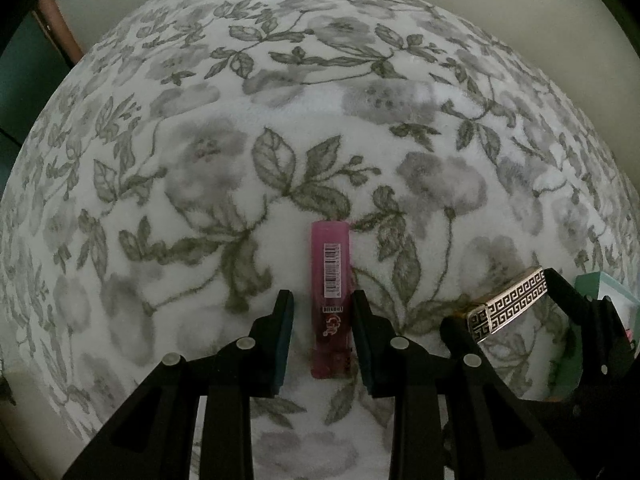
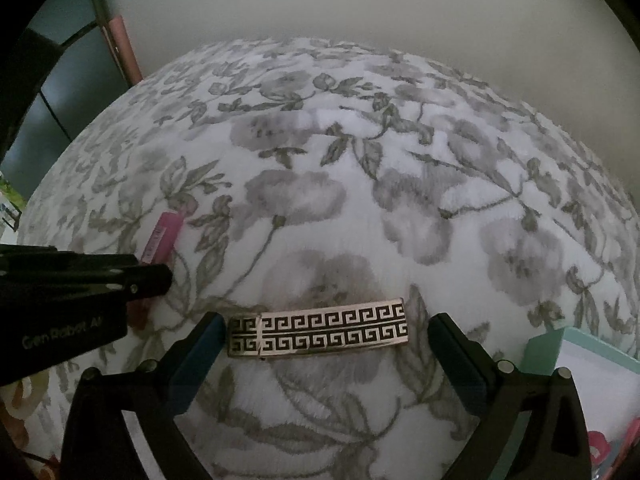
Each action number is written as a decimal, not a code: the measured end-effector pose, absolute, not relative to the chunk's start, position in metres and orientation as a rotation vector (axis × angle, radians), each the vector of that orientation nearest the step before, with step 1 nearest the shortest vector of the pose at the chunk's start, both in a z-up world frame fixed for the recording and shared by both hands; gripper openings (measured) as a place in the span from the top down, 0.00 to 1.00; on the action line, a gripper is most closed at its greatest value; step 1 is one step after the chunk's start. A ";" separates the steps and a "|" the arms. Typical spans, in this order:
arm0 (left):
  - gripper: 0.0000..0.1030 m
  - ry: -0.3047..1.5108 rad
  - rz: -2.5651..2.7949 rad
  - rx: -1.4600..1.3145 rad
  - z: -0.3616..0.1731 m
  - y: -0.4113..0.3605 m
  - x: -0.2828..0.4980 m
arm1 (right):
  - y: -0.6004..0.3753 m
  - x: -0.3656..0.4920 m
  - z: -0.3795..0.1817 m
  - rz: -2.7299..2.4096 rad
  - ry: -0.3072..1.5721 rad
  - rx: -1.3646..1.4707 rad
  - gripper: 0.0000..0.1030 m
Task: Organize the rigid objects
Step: 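Grasp the pink lipstick with the left tool while the right tool grasps the silver bracelet, then carry the lipstick into the tray with the left tool while the right tool lowers the bracelet there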
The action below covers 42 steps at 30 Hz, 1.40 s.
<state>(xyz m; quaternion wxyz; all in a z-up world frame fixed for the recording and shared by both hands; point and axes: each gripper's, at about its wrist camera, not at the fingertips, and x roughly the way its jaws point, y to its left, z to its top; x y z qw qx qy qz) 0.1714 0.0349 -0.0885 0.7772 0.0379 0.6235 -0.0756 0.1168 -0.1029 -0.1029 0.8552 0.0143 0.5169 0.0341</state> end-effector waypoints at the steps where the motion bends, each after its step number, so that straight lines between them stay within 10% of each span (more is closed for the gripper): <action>1: 0.70 1.348 -0.162 0.085 -0.089 0.033 0.172 | -0.103 0.116 -0.103 0.066 1.087 0.022 0.05; 6: 0.70 1.344 -0.157 0.100 -0.089 0.026 0.171 | -0.105 0.116 -0.099 0.054 1.081 0.014 0.18; 42: 0.80 1.170 -0.270 0.091 -0.007 -0.016 0.135 | -0.149 0.067 -0.032 -0.017 1.052 0.100 0.18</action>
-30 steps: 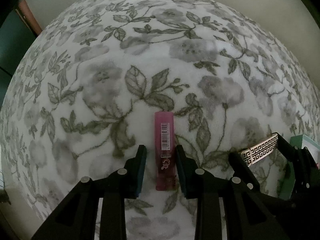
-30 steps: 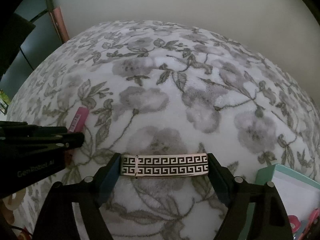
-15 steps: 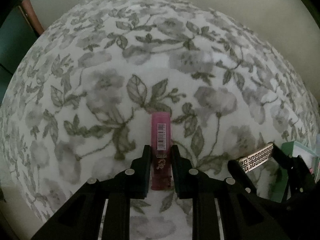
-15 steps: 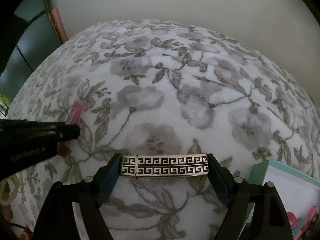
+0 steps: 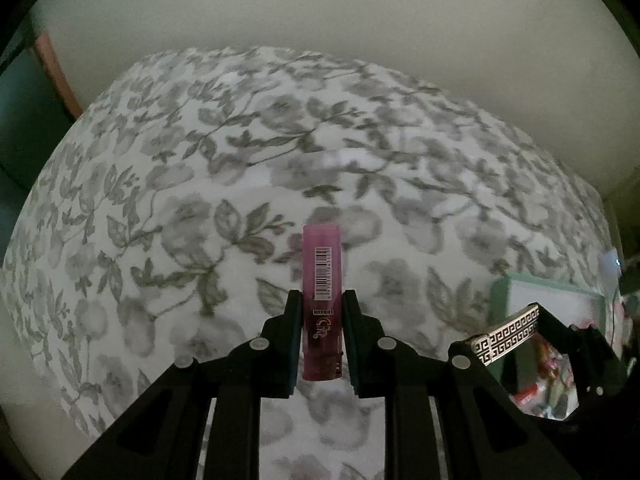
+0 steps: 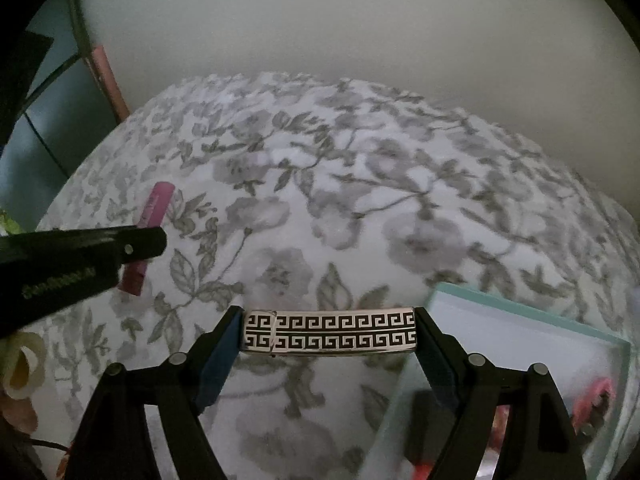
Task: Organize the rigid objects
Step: 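Carry the lipstick into the tray with the left tool while the right tool lowers the bracelet there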
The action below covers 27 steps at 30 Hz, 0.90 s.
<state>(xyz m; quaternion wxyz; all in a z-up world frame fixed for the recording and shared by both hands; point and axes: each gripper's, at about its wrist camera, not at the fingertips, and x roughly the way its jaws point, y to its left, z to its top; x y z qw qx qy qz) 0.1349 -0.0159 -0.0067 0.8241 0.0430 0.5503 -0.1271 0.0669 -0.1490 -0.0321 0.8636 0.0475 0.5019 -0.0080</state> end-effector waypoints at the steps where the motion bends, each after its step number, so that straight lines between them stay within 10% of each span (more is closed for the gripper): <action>1: 0.80 1.164 -0.283 0.096 -0.003 -0.020 0.130 | -0.152 0.062 -0.028 -0.022 1.048 0.101 0.18; 27: 0.80 1.163 -0.598 0.194 0.010 -0.125 0.013 | -0.264 -0.069 -0.025 -0.290 1.184 0.335 0.18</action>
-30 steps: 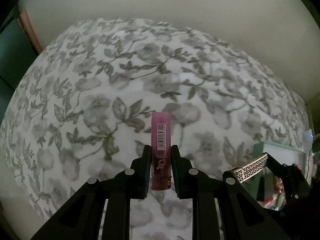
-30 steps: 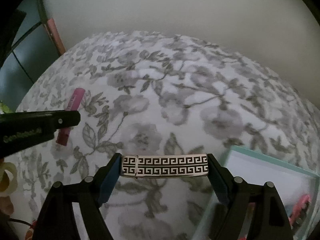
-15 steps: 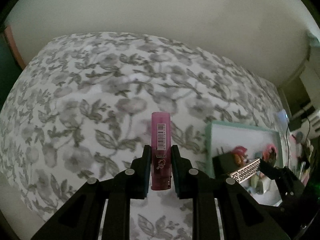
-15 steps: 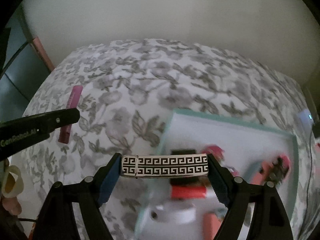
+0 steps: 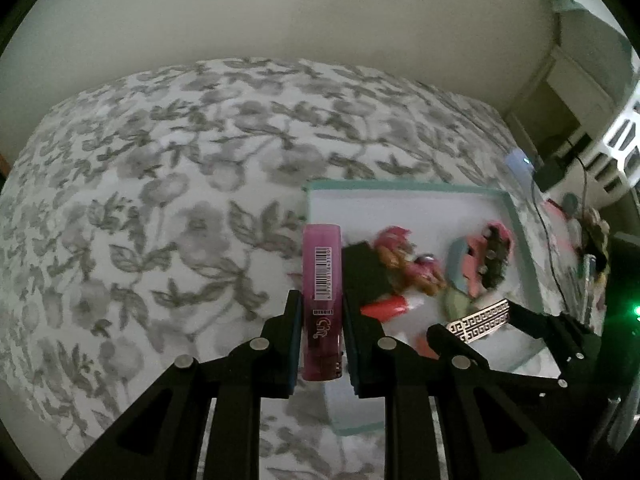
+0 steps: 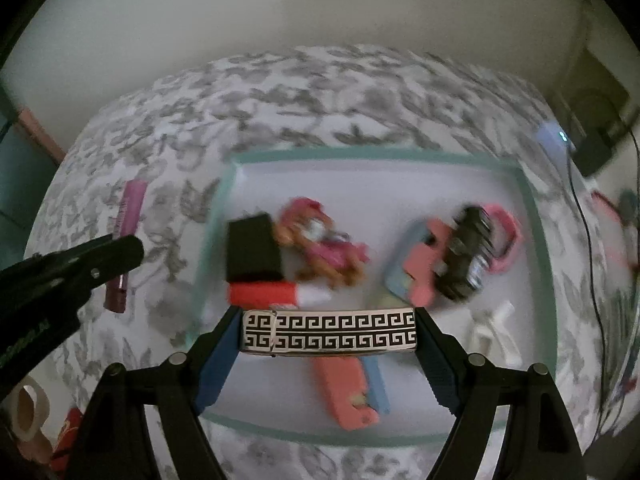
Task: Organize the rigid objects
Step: 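Carry the lipstick into the tray with the left tool while the right tool lowers the bracelet there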
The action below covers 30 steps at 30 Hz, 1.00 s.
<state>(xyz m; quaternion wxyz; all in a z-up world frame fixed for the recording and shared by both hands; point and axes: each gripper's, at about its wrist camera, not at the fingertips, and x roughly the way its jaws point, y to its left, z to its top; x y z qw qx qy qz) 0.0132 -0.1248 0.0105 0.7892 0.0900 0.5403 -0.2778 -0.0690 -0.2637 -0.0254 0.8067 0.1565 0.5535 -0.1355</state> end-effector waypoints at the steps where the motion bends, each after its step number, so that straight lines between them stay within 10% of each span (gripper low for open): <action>1: 0.80 1.171 -0.611 0.188 0.009 -0.129 0.010 | -0.267 -0.073 -0.027 -0.298 1.192 0.347 0.18; 26: 0.75 1.237 -0.690 0.220 -0.015 -0.167 -0.012 | -0.300 -0.099 -0.047 -0.386 1.250 0.404 0.18; 30: 0.51 1.209 -0.624 0.217 -0.013 -0.151 -0.008 | -0.300 -0.099 -0.047 -0.390 1.246 0.398 0.18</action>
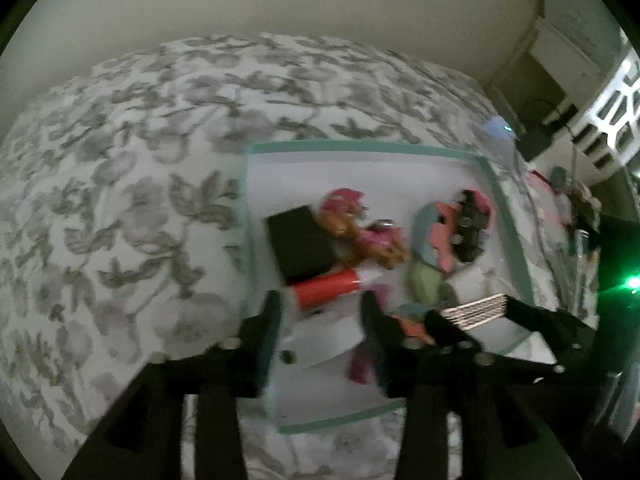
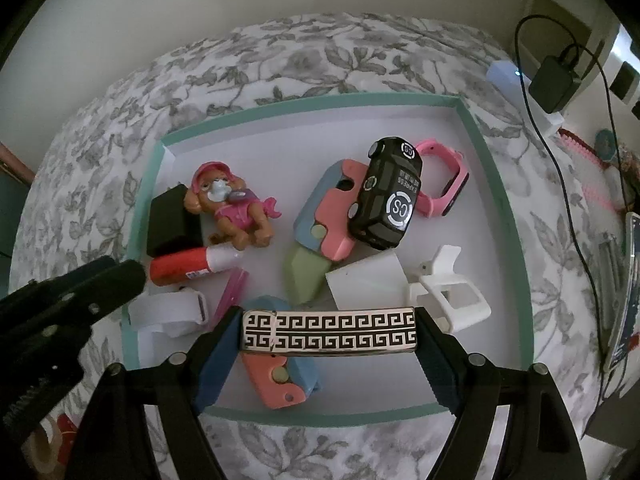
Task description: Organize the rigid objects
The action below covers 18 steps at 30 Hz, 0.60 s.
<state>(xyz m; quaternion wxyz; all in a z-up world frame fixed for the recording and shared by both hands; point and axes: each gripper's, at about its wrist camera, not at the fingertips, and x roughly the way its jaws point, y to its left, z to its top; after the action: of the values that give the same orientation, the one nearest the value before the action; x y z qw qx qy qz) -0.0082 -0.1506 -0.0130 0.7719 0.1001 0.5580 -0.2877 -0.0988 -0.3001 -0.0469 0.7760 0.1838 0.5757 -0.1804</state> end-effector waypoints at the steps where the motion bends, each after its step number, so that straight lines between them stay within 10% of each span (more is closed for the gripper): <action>1: 0.48 1.200 -0.598 0.226 -0.013 -0.146 -0.007 | -0.300 -0.099 -0.047 -0.393 1.242 0.397 0.18; 18: 0.07 1.111 -0.402 0.216 -0.024 -0.096 0.002 | -0.295 -0.102 -0.040 -0.397 1.179 0.385 0.00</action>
<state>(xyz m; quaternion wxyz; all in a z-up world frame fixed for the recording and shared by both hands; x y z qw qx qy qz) 0.0016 -0.0958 -0.0239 0.8251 0.1018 0.5226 -0.1893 -0.1024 -0.2953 -0.0403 0.7953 0.1793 0.5488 -0.1848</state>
